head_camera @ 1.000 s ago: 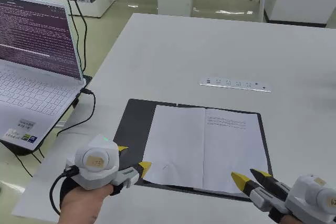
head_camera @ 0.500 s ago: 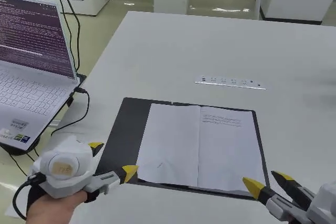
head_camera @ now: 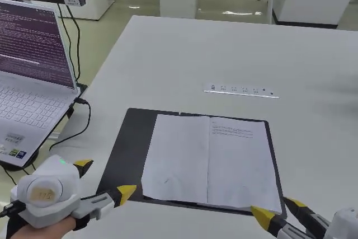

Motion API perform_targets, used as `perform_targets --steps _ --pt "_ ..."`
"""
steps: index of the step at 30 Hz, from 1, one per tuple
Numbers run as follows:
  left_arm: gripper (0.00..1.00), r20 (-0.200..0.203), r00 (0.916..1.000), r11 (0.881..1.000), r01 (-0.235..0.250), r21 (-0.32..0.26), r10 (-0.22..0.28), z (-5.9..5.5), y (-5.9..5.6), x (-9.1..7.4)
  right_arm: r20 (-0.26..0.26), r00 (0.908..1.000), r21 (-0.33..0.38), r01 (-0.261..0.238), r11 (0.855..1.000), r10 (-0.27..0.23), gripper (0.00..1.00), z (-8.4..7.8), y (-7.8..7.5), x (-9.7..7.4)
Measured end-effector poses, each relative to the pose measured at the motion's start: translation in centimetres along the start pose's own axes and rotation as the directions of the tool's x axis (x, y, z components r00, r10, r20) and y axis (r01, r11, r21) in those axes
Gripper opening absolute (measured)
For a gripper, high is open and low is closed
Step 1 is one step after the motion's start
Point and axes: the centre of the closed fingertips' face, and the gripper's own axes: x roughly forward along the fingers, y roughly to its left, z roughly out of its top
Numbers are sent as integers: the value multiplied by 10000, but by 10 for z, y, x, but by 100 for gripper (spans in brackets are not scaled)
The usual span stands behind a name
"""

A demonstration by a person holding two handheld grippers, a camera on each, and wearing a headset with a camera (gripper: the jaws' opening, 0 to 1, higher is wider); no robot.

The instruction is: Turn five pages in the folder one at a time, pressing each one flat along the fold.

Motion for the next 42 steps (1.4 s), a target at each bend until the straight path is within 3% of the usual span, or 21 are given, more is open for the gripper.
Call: perform_targets --steps 15,24,33,42 --pt "71 72 9999 9995 -88 -301 90 -3 -4 0 77 10000 109 59 9999 -60 61 5 -8 -1" --pt "70 -321 9974 9979 643 -107 -647 -13 -40 21 22 9999 289 134 9995 -135 61 2 -13 -7" --pt "70 -363 9898 9892 1393 464 -1377 2 -72 45 -211 9998 384 64 9992 -56 60 -5 -16 -11" --pt "70 -591 9753 9720 2174 890 -2128 5 -104 71 104 9999 433 5 9991 -9 60 6 -19 -8"
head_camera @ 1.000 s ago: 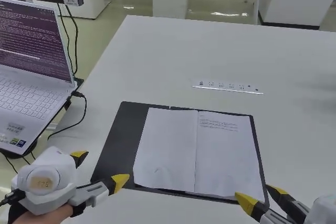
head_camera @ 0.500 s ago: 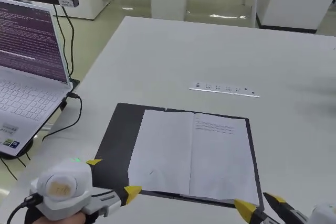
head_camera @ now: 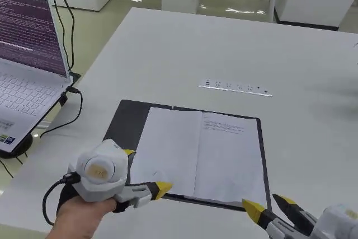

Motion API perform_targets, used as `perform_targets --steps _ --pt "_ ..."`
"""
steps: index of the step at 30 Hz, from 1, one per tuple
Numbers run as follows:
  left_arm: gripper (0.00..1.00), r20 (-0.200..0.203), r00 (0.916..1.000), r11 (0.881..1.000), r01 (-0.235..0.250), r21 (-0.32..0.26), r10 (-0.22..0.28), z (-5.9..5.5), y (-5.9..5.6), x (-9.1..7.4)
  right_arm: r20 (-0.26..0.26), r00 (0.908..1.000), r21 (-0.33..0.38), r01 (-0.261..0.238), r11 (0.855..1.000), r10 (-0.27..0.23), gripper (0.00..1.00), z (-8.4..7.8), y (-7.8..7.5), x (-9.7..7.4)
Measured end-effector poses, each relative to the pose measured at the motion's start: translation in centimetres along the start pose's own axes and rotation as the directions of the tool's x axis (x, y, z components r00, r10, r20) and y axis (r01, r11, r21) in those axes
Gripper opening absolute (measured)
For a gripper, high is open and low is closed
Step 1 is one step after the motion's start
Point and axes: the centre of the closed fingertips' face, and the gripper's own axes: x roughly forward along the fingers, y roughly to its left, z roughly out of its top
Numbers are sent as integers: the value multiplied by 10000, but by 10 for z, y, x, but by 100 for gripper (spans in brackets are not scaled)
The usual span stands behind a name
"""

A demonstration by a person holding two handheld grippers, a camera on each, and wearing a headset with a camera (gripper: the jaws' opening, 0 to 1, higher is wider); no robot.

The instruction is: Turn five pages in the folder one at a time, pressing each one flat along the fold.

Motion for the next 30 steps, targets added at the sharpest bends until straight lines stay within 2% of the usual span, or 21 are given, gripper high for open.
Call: perform_targets --steps 4,7,10,16,24,30 --pt "69 -141 9990 9988 428 241 -425 2 -17 16 -96 10000 -50 -18 10000 18 60 -3 -1 -3" --pt "69 -225 9976 9972 668 329 -661 2 -26 28 -131 9999 -37 -14 10000 14 60 -6 -4 -5" --pt "69 -353 9945 9946 993 307 -982 2 -36 44 -137 9999 48 56 10000 -56 60 -7 -5 -10" --pt "68 -489 9874 9857 1538 682 -1507 8 -57 72 -206 9997 -25 119 9999 -119 61 -10 -9 -13" --pt "68 -853 9712 9684 2302 963 -2224 9 -91 115 -327 9992 133 222 9997 -218 62 -17 -16 -16" --pt "68 -1101 9621 9582 2618 1150 -2496 10 -105 143 -482 9985 211 252 9995 -242 64 -22 -19 -17"
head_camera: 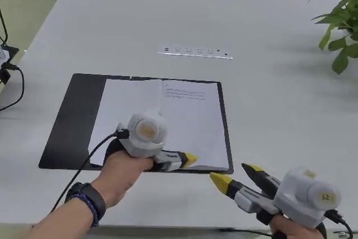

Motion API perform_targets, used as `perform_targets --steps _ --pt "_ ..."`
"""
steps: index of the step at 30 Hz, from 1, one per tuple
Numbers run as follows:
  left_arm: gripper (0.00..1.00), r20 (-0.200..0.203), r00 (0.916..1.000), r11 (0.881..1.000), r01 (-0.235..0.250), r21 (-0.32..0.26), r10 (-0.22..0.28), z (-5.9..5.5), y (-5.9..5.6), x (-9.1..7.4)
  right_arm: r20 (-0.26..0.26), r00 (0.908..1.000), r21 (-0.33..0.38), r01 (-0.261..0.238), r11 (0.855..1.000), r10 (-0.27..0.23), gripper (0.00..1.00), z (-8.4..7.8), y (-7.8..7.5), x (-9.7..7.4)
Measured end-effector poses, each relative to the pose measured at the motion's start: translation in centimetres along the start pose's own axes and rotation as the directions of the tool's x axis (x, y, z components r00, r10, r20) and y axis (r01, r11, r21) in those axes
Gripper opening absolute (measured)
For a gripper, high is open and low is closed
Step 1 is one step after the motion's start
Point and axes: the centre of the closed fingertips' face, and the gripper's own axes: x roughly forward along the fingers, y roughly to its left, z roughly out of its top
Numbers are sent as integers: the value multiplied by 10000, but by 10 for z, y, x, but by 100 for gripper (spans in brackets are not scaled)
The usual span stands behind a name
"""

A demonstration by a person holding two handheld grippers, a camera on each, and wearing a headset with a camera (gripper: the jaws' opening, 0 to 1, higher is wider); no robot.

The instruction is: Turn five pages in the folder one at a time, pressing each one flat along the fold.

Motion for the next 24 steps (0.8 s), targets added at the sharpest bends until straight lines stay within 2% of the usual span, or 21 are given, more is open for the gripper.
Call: perform_targets --steps 3,5,8,16,18,19,24 --pt "67 -1 10000 10000 29 16 -29 3 -1 12 -10 10000 75 45 10000 -44 64 -1 -4 -1" --pt "67 83 9999 9999 -135 -33 135 6 0 18 -6 10000 155 70 9999 -70 64 0 -7 -2" --pt "68 56 9999 9996 -133 -263 134 4 0 29 -80 9999 186 99 9998 -98 65 -1 -10 -3" --pt "68 -219 9998 9995 17 -305 -24 -6 -5 51 -277 9996 232 46 9997 -39 66 -3 -14 -2" --pt "67 -288 9996 9998 18 -193 -24 -9 -6 57 -315 9995 258 46 9997 -38 66 -4 -14 -1" --pt "67 -384 9992 10000 -67 69 69 -11 -7 61 -310 9995 292 35 9996 -26 66 -4 -14 0" --pt "70 -494 9987 9996 -104 249 116 -15 -11 72 -401 9992 313 -24 9995 37 66 -3 -15 3"
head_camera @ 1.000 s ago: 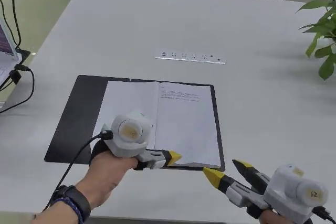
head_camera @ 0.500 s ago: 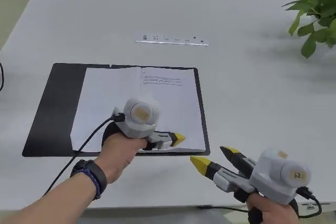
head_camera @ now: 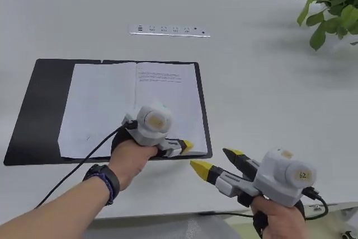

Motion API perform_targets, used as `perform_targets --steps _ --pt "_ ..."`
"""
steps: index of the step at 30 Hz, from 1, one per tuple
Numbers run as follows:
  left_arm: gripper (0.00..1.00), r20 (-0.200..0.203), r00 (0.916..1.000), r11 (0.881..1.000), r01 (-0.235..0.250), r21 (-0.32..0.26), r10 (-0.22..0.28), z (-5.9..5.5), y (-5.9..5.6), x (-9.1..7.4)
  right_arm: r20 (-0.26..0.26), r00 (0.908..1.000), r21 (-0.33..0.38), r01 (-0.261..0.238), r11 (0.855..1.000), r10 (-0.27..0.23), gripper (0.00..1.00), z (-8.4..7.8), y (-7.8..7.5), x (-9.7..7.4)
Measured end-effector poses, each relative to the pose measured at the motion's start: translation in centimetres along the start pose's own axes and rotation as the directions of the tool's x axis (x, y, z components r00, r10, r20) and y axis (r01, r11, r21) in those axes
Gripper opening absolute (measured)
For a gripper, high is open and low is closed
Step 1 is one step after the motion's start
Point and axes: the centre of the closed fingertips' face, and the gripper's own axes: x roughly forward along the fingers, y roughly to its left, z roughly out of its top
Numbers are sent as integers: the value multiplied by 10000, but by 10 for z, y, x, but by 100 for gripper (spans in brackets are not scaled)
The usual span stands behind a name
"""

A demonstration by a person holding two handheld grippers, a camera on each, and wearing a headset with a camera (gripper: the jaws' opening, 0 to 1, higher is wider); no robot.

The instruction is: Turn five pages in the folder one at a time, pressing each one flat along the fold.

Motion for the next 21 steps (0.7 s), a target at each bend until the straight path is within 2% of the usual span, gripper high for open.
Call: perform_targets --steps 1,3,4,6,15,21 --pt "69 -54 10000 10000 0 49 1 -2 0 2 -19 10000 14 -13 10000 13 66 0 0 0" --pt "69 -426 9991 9998 -64 173 71 -12 1 6 -47 10000 28 -53 10000 54 66 1 1 1" --pt "67 -558 9980 9974 -244 685 283 -17 5 7 -63 10000 0 -74 10000 74 66 1 2 1" --pt "67 -431 9986 9967 -268 771 302 -17 2 8 -125 9999 -66 -93 9999 92 66 1 2 1" --pt "65 -315 9993 9980 -167 603 187 -14 6 6 -215 9997 -48 -115 9999 114 65 0 -2 5" --pt "60 -315 9995 9990 31 449 -17 -14 9 4 -52 9999 98 -130 9999 131 64 6 -9 12"
